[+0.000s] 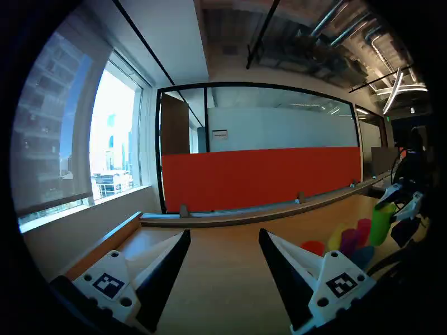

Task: Pour water

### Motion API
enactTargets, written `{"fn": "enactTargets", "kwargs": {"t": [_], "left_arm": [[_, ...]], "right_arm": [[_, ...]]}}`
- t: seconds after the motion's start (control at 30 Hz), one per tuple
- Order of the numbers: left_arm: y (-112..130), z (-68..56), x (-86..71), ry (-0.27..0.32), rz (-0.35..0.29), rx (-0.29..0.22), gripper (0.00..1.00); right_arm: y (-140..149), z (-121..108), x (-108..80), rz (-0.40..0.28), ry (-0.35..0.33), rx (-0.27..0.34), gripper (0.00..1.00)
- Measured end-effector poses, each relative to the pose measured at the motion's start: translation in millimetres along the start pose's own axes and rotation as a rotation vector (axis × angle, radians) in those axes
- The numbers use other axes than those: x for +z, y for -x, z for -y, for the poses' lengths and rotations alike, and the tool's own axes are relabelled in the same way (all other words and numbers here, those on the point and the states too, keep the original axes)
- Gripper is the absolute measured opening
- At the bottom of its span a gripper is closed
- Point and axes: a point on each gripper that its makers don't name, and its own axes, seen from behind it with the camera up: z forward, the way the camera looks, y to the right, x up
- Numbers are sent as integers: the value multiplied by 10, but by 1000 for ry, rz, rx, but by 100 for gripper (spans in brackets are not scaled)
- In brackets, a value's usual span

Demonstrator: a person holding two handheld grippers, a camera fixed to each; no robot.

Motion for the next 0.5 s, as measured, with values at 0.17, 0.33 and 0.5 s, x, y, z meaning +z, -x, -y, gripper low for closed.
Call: {"fn": "enactTargets", "kwargs": {"t": [0.17, 0.33, 0.5], "left_arm": [[233, 111, -114, -30, -19, -7, 90], [443, 225, -213, -56, -30, -25, 90], [664, 369, -274, -90, -14, -40, 90]], "right_arm": [[6, 15, -3, 3, -1, 1, 95], [18, 15, -7, 7, 1, 0, 95], [18, 23, -7, 10, -1, 1, 95]]}}
